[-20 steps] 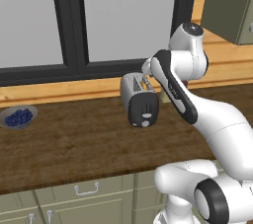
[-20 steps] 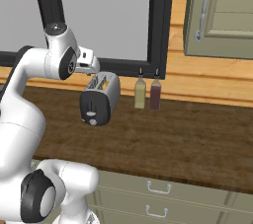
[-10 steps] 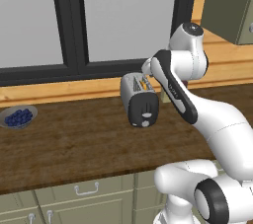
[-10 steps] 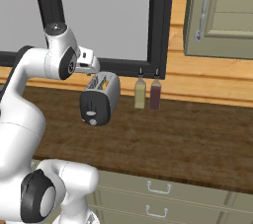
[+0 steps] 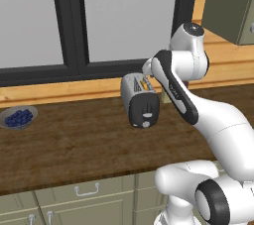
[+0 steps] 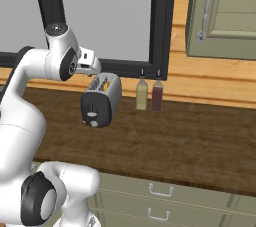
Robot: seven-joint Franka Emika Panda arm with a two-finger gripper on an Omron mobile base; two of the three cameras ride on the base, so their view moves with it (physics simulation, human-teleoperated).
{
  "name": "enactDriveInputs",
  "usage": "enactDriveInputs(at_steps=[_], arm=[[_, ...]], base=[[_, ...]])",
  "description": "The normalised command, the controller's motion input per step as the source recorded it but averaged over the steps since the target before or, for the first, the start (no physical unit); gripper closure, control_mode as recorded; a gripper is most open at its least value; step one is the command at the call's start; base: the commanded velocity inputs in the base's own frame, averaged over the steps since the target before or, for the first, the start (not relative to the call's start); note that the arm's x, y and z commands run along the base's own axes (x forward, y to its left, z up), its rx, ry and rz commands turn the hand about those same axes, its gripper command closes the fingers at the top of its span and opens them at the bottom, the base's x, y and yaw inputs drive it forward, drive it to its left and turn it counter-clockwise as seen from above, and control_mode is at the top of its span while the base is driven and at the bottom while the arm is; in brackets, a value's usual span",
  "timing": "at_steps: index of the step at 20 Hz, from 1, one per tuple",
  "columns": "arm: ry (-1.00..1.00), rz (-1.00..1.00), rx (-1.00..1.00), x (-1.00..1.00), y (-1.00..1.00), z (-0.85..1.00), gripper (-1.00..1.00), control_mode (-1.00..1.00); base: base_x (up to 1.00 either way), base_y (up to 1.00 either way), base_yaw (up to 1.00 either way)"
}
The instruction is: Start the toaster. Once the lever pops up, take the bread to the plate on the dining counter.
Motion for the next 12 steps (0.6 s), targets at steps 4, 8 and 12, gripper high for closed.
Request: enactDriveInputs(at_steps=[4, 8, 12], arm=[[0.00, 0.00, 0.00, 0.00, 0.00, 0.00, -1.00, -1.00], [0.00, 0.00, 0.00, 0.00, 0.00, 0.00, -1.00, -1.00], [0.00, 0.00, 0.00, 0.00, 0.00, 0.00, -1.00, -1.00]], base=[[0.00, 0.00, 0.00], [0.00, 0.00, 0.00], [0.00, 0.00, 0.00]])
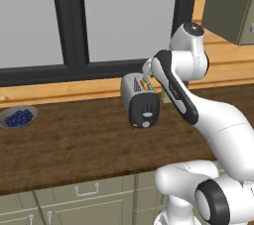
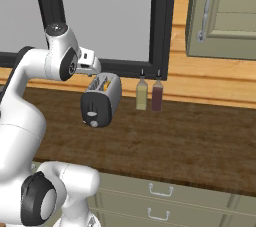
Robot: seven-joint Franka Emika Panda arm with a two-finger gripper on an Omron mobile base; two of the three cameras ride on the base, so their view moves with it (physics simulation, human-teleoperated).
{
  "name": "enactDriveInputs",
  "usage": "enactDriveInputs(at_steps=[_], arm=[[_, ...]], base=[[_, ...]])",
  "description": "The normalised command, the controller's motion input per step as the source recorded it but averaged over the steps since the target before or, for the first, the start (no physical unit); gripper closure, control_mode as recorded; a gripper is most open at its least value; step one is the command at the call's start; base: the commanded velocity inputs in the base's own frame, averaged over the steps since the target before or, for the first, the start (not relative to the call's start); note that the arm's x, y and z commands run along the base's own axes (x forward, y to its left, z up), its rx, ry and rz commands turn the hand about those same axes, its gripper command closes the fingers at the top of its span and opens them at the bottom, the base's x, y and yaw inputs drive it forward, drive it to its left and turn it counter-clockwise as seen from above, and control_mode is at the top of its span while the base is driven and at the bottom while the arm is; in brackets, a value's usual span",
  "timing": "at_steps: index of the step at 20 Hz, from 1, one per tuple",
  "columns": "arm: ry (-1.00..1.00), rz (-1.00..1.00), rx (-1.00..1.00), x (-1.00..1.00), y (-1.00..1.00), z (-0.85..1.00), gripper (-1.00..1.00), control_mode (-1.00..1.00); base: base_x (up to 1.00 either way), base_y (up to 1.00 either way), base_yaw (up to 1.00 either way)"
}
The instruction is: Start the toaster. Once the lever pops up, take the bread to the plate on the dining counter.
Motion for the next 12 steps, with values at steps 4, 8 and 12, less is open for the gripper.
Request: enactDriveInputs(at_steps=[4, 8, 12], arm=[[0.00, 0.00, 0.00, 0.00, 0.00, 0.00, -1.00, -1.00], [0.00, 0.00, 0.00, 0.00, 0.00, 0.00, -1.00, -1.00], [0.00, 0.00, 0.00, 0.00, 0.00, 0.00, -1.00, -1.00]], base=[[0.00, 0.00, 0.00], [0.00, 0.00, 0.00], [0.00, 0.00, 0.00]])
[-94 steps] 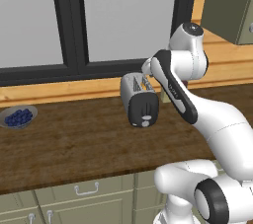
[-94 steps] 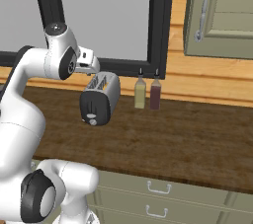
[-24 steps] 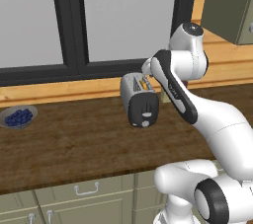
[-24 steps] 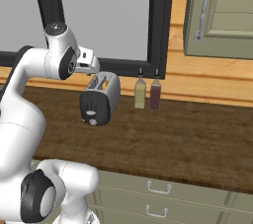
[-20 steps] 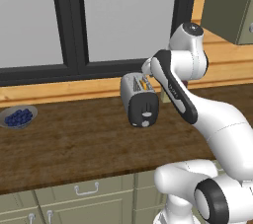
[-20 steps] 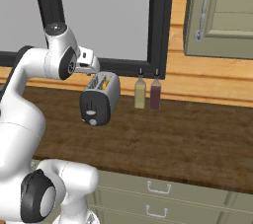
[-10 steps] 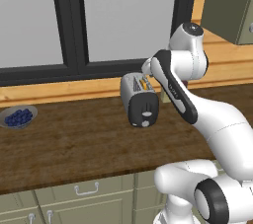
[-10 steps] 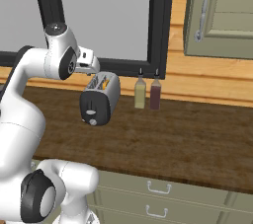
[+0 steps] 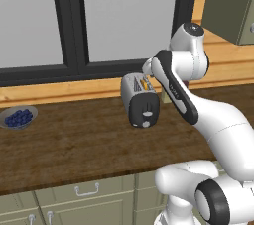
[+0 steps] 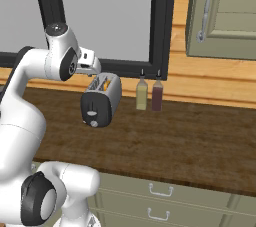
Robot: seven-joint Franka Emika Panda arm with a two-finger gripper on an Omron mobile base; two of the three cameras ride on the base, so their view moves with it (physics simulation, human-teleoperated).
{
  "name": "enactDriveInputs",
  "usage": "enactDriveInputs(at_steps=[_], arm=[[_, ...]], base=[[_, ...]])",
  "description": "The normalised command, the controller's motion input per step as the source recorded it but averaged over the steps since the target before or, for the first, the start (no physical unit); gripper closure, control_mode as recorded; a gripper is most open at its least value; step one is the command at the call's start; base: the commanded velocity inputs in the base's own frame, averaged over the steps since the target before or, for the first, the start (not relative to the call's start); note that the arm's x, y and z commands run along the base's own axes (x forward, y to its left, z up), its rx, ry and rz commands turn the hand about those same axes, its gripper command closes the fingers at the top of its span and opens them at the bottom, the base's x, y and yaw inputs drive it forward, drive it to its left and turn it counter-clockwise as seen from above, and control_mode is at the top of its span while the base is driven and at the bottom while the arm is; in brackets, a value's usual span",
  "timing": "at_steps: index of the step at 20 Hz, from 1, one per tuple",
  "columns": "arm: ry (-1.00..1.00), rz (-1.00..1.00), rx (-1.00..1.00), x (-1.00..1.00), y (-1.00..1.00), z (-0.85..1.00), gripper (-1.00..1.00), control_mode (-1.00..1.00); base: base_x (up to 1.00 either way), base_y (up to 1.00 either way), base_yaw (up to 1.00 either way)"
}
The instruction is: Start the toaster. Once the lever pops up, take the bread to the plate on the dining counter.
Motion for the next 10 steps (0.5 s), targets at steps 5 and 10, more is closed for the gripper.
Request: enactDriveInputs(at_steps=[5, 10], arm=[[0.00, 0.00, 0.00, 0.00, 0.00, 0.00, -1.00, -1.00], [0.00, 0.00, 0.00, 0.00, 0.00, 0.00, -1.00, -1.00]], base=[[0.00, 0.00, 0.00], [0.00, 0.00, 0.00]])
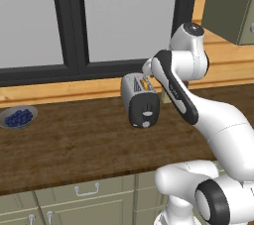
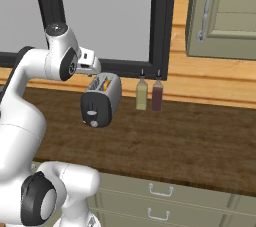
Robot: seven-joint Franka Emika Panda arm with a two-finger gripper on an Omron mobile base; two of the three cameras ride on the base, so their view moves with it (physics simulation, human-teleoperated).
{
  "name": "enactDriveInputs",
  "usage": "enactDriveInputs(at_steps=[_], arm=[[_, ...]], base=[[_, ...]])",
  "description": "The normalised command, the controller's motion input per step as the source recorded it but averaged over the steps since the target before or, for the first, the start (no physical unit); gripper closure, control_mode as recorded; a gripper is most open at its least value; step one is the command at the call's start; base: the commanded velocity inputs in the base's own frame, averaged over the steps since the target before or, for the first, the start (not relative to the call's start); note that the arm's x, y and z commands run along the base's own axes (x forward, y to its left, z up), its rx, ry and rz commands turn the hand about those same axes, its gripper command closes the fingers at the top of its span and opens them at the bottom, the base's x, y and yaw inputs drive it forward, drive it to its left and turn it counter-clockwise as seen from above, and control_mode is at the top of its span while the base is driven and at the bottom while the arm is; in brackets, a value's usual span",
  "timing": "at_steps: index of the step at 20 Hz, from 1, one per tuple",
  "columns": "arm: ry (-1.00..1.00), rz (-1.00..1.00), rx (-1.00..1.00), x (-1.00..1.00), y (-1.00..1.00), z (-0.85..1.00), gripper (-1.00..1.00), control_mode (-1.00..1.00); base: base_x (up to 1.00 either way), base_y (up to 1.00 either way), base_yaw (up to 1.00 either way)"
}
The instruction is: Start the toaster. Once the lever pops up, take the bread to the plate on the dining counter.
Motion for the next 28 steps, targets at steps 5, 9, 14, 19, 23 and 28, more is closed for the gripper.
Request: enactDriveInputs(at_steps=[5, 9, 14, 19, 23, 28], arm=[[0.00, 0.00, 0.00, 0.00, 0.00, 0.00, -1.00, -1.00], [0.00, 0.00, 0.00, 0.00, 0.00, 0.00, -1.00, -1.00], [0.00, 0.00, 0.00, 0.00, 0.00, 0.00, -1.00, -1.00], [0.00, 0.00, 0.00, 0.00, 0.00, 0.00, -1.00, -1.00], [0.00, 0.00, 0.00, 0.00, 0.00, 0.00, -1.00, -1.00], [0.00, 0.00, 0.00, 0.00, 0.00, 0.00, -1.00, -1.00]], base=[[0.00, 0.00, 0.00], [0.00, 0.00, 0.00], [0.00, 0.00, 0.00], [0.00, 0.00, 0.00], [0.00, 0.00, 0.00], [0.00, 0.00, 0.00]])
